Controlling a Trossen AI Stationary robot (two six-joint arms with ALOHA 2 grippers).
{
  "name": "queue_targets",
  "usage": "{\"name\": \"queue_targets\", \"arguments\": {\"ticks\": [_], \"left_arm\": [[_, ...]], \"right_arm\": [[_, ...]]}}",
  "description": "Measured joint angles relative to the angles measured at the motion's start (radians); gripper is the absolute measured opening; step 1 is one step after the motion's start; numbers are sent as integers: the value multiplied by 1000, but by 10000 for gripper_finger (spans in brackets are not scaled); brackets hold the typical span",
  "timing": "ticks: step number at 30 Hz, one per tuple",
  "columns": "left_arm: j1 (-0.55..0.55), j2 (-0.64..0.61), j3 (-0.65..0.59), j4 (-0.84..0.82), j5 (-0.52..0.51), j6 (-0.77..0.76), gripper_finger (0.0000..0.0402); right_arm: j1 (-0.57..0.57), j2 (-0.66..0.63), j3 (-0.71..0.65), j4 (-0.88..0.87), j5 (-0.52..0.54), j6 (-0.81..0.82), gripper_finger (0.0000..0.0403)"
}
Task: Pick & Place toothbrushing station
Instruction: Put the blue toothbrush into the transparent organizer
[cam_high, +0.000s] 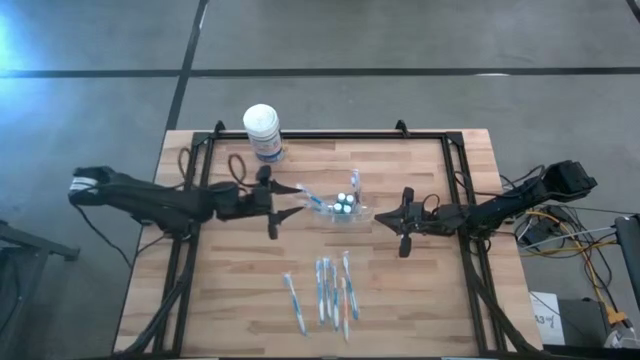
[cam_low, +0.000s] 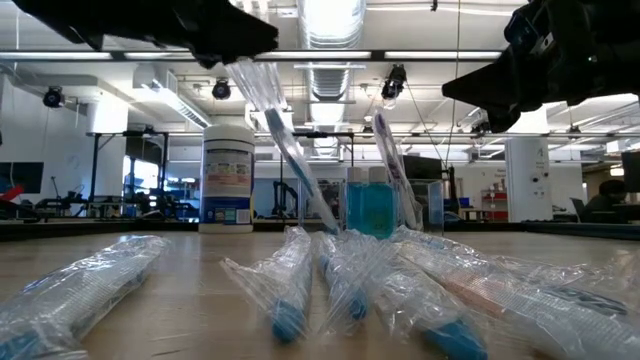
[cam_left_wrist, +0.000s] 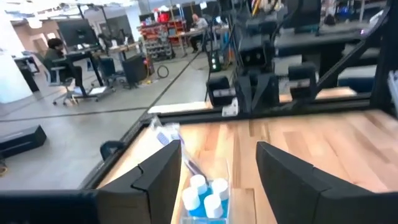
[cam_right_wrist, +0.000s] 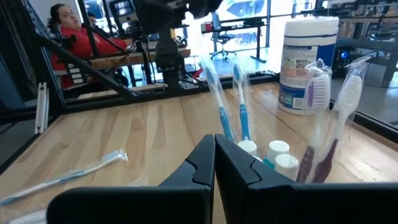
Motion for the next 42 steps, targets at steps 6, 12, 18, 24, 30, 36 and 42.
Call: {"name": "queue_targets", "arguments": {"ticks": [6,12,18,24,30,36,42], "left_arm": [[11,107,0,55,0,-26,195],[25,170,0,92,0,-50,188],[29,213,0,91,1,-52,187],[29,202,0,101,2,-21,187],[26,114,5,110,3,19,187],[7,-64,5,-10,32,21,187],[-47,-358,6,-321,45,-2,187]], "right_arm": [[0,0,-4,-7,0,0,8],[0,0,-4,-7,0,0,8],[0,0,-5,-7,0,0,8],[0,0,-4,-6,0,0,8],[0,0,-5,-7,0,0,8],[0,0,-7,-8,-3,0,8],[0,0,-10,-7,-9,5,8]]}}
